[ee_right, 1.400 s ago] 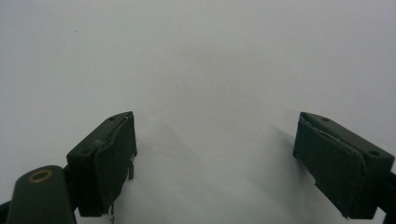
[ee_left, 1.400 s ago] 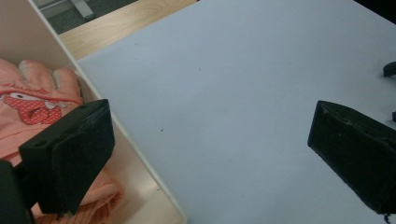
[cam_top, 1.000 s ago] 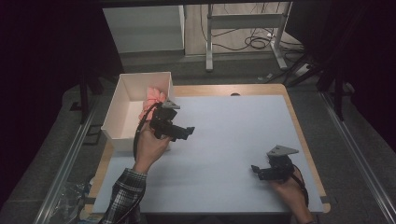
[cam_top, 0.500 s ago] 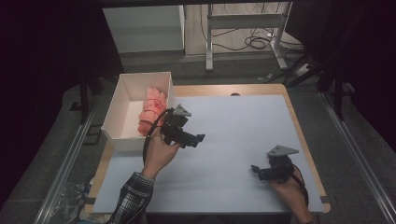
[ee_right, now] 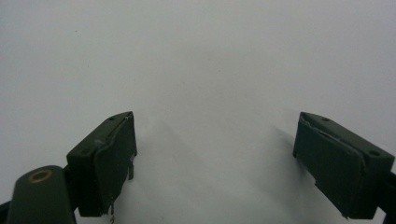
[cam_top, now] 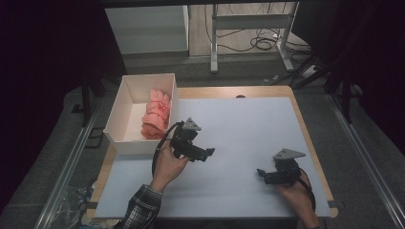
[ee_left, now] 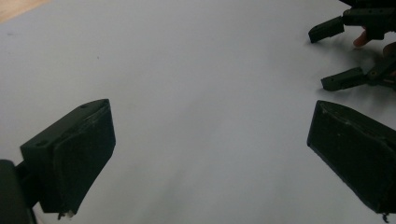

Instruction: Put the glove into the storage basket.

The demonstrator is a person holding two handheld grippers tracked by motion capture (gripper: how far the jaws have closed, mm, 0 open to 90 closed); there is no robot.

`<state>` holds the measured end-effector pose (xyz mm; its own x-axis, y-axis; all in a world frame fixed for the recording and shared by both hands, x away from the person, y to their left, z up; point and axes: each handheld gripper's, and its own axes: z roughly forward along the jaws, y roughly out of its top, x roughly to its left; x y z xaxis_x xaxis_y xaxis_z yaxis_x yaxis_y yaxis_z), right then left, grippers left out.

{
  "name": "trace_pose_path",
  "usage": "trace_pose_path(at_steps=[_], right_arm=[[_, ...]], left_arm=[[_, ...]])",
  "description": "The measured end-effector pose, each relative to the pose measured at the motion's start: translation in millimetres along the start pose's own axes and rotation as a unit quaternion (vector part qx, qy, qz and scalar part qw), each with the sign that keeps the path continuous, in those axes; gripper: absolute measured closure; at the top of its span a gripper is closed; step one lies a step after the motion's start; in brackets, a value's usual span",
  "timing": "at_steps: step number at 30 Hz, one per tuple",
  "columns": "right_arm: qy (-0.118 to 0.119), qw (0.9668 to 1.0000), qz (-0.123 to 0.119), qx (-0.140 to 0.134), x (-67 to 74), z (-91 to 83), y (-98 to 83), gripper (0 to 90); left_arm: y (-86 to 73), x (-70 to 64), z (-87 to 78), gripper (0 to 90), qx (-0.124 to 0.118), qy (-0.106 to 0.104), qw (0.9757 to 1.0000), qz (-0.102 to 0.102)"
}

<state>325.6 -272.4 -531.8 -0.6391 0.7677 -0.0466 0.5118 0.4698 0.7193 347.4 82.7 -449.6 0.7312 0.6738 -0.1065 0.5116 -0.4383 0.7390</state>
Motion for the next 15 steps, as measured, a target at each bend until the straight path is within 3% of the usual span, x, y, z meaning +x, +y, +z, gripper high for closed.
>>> trace_pose_path(at_steps=[15], right_arm=[[0.000,1.0000,0.000,0.000,0.1,0.0,0.0,13.6]], left_arm=[[-35.7,-4.6,2.3,1.6,0.002,0.010,0.9999,0.001]])
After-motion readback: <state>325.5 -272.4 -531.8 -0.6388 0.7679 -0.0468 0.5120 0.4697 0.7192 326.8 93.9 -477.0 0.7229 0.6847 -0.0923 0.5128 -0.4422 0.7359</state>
